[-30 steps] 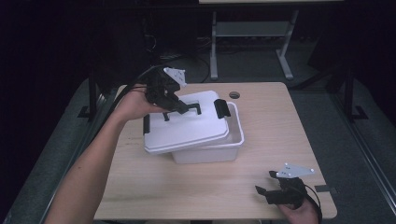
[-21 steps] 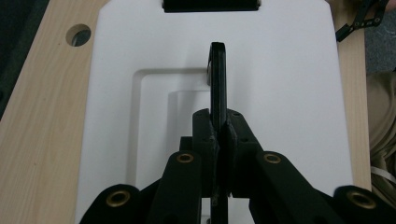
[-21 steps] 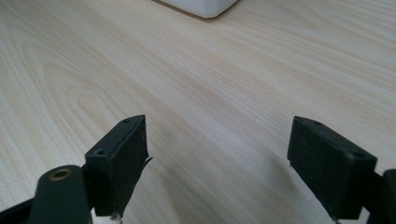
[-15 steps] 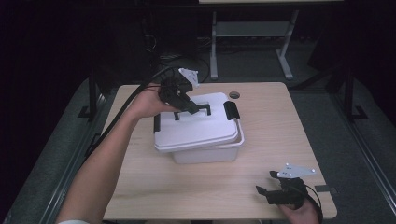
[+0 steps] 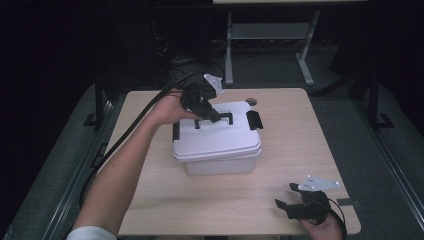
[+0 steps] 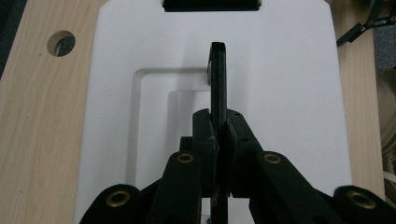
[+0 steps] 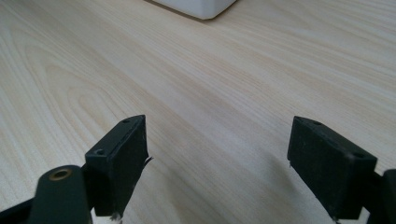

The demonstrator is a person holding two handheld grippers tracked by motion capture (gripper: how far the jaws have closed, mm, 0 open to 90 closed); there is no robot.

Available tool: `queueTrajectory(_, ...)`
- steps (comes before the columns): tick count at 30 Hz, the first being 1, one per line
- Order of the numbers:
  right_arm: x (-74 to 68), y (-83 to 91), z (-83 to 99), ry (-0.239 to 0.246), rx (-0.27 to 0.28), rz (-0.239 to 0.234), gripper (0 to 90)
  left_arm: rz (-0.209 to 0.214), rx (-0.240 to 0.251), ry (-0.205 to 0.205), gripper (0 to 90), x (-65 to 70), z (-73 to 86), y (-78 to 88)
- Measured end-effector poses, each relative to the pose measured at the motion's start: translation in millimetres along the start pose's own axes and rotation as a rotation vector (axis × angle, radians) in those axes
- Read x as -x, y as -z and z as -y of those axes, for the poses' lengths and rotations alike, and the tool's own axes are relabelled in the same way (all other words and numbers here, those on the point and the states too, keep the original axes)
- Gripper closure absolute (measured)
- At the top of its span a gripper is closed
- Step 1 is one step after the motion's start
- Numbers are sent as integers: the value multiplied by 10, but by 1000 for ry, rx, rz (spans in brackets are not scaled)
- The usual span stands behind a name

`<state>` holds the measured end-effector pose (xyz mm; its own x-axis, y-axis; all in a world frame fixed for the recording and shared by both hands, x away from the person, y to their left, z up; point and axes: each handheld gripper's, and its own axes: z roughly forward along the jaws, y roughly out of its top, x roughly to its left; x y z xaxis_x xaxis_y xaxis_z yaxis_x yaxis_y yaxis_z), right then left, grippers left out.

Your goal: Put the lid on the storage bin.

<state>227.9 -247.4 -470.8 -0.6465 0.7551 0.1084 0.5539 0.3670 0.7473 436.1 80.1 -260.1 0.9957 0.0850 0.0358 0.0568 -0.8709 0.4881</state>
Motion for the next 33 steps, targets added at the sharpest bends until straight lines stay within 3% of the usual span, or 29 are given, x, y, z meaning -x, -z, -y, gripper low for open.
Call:
queueTrajectory(7, 0, 3, 0, -4, 0, -1, 196, 21, -11, -12, 842, -34, -31, -132)
queueTrajectory(19, -8, -2, -3, -6, 0, -5, 196, 23, -34, -24, 842, -72, -53, -283)
queueTrajectory(22, -2, 4, 1, -8, 3, -5, 196, 24, -34, -19, 840, -79, -43, -281)
queueTrajectory(28, 3, 5, 8, -10, -2, -4, 195, 1, -89, -31, 787, -34, -8, -275)
queueTrajectory(33, -6, 9, 15, -6, 3, -4, 195, -6, -108, -13, 773, -15, 103, -246)
